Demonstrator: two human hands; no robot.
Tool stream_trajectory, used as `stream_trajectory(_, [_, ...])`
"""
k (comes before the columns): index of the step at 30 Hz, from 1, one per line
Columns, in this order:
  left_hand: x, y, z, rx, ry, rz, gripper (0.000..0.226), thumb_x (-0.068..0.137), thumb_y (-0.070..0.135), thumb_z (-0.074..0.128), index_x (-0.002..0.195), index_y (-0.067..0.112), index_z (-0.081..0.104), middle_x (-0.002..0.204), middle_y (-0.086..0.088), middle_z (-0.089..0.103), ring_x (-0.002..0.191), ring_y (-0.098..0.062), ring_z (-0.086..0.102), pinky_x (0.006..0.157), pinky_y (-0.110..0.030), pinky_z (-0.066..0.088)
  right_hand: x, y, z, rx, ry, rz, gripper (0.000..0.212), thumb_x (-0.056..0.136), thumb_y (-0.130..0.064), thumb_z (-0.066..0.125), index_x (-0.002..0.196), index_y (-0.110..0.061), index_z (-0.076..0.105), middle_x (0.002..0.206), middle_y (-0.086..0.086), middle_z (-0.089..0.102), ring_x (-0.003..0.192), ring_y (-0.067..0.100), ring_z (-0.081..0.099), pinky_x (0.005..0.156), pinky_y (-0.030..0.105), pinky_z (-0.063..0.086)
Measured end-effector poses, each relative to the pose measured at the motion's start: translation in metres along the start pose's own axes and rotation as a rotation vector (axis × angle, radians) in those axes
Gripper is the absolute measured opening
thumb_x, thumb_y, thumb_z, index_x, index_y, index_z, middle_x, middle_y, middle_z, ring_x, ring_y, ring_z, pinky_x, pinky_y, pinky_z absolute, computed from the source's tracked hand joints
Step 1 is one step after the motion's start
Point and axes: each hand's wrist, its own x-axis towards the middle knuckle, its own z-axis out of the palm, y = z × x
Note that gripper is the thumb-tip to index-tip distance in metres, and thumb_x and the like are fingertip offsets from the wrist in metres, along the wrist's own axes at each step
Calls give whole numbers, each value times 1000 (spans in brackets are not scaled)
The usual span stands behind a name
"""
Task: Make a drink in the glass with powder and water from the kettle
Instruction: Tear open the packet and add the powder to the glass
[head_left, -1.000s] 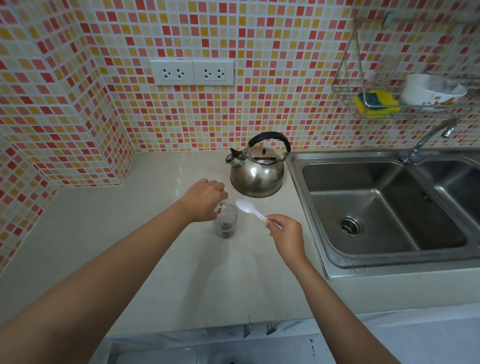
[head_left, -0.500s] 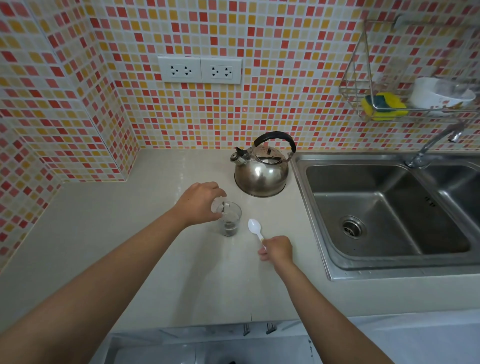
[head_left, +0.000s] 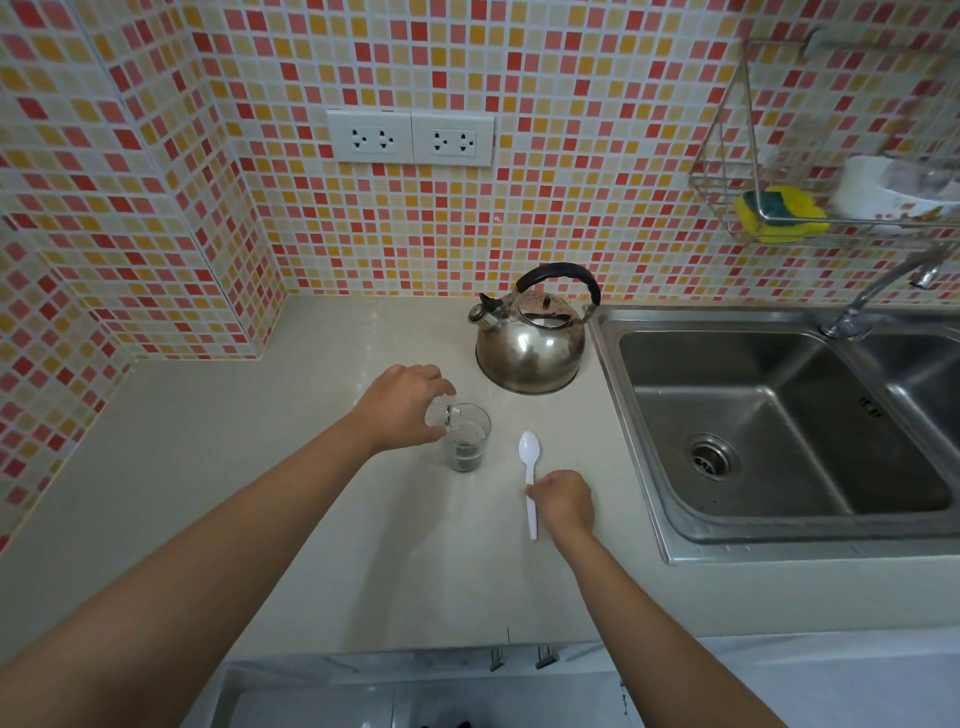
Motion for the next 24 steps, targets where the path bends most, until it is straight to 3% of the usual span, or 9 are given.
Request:
stream_trajectory(3, [0,0,0,-3,5,22,53,74,49,70,121,25,63,112,4,66,97,-16,61,84,-28,45,0,1,-3,13,3,-35,10,80,-17,70,72,-13,65,80,6,66,71,24,58,63,26,40])
stream_trajectory(5, [1,1,-1,-2,3,30,53,74,48,69,122,25,62,112,4,65,98,-17,61,85,-29,45,2,2,-4,14,6,-40,5,78,-17,71,80,-13,69,87,4,71,77,24,62,65,26,41])
stream_trajectory(10, [2,4,0,-26,10,27,54,75,48,69,123,24,62,114,4,64,100,-17,61,87,-30,45,3,2,-6,6,68,-61,22,77,-26,74,93,-12,68,98,4,72,88,25,66,72,28,44])
stream_trajectory(14, [0,8,1,-132,27,-52,55,74,48,71,122,24,62,113,4,64,98,-16,62,87,-30,46,-12,-23,-16,191,276,-354,28,84,-37,66,91,-10,70,92,8,69,84,25,66,78,37,53])
stream_trajectory(16, [-2,12,1,-291,80,-150,54,72,48,74,119,25,63,109,5,64,93,-13,62,82,-28,48,-23,-48,-23,307,209,-486,35,85,-44,63,81,-10,71,81,6,70,76,21,65,74,38,54])
stream_trajectory(19, [-3,22,0,-524,193,-267,52,69,44,79,115,24,65,102,7,62,87,-8,62,73,-23,50,-31,-86,-27,216,-10,-500,46,79,-56,60,72,-13,73,70,3,71,75,22,66,78,38,51])
stream_trajectory(22, [-2,31,-2,-674,262,-321,54,65,42,83,113,23,66,99,7,63,85,-8,63,72,-22,52,-33,-107,-26,210,-118,-485,20,82,-29,64,76,-15,77,81,3,75,86,25,68,90,46,51])
stream_trajectory(24, [-3,31,-3,-759,275,-361,53,63,40,85,110,23,67,97,7,63,83,-8,63,72,-21,53,-31,-111,-27,233,-108,-496,18,84,-15,61,77,-9,76,84,10,75,83,28,68,87,48,53])
